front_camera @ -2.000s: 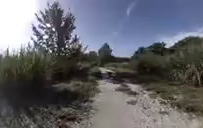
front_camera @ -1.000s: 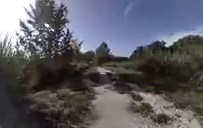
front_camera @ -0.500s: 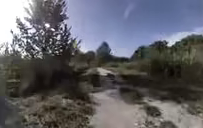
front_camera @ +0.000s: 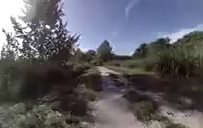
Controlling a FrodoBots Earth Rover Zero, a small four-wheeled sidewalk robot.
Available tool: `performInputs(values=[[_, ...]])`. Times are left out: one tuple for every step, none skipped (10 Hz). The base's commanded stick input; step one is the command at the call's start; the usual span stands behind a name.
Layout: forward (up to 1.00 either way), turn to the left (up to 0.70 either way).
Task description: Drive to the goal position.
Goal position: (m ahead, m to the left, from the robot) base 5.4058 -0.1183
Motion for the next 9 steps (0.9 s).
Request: performInputs(values=[[0.85, 0.00], [0.85, -0.12], [0.85, -0.34], [0.85, -0.34], [0.85, -0.34], [0.85, -0.34], [0.85, -0.11], [0.85, 0.00], [0.85, 0.00]])
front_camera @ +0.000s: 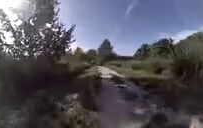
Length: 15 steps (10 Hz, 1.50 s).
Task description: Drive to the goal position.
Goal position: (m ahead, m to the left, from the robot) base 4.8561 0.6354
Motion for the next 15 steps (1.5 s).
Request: performInputs(values=[[0.85, -0.19], [0.85, -0.32], [0.85, -0.28], [0.85, -0.06], [0.85, 0.00], [0.85, 0.00], [0.85, 0.00], [0.85, 0.00], [0.85, 0.00], [0.85, 0.00], [0.85, 0.00], [0.85, 0.00], [0.85, 0.00], [0.85, 0.00], [0.85, 0.00]])
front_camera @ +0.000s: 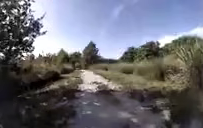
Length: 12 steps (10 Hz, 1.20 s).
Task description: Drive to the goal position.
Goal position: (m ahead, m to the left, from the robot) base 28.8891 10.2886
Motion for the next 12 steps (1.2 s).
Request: performInputs(values=[[0.85, 0.00], [0.85, 0.00], [0.85, 0.00], [0.85, 0.00], [0.85, 0.00], [0.85, 0.00], [0.85, 0.00], [0.85, 0.00], [0.85, 0.00], [0.85, 0.00], [0.85, 0.00], [0.85, 0.00]])
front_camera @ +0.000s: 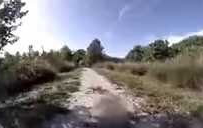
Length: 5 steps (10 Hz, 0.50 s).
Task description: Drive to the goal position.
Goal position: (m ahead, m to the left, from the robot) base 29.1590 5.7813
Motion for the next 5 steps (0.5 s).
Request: performInputs(values=[[0.85, 0.00], [0.85, 0.00], [0.85, 0.00], [0.85, 0.00], [0.85, 0.00]])
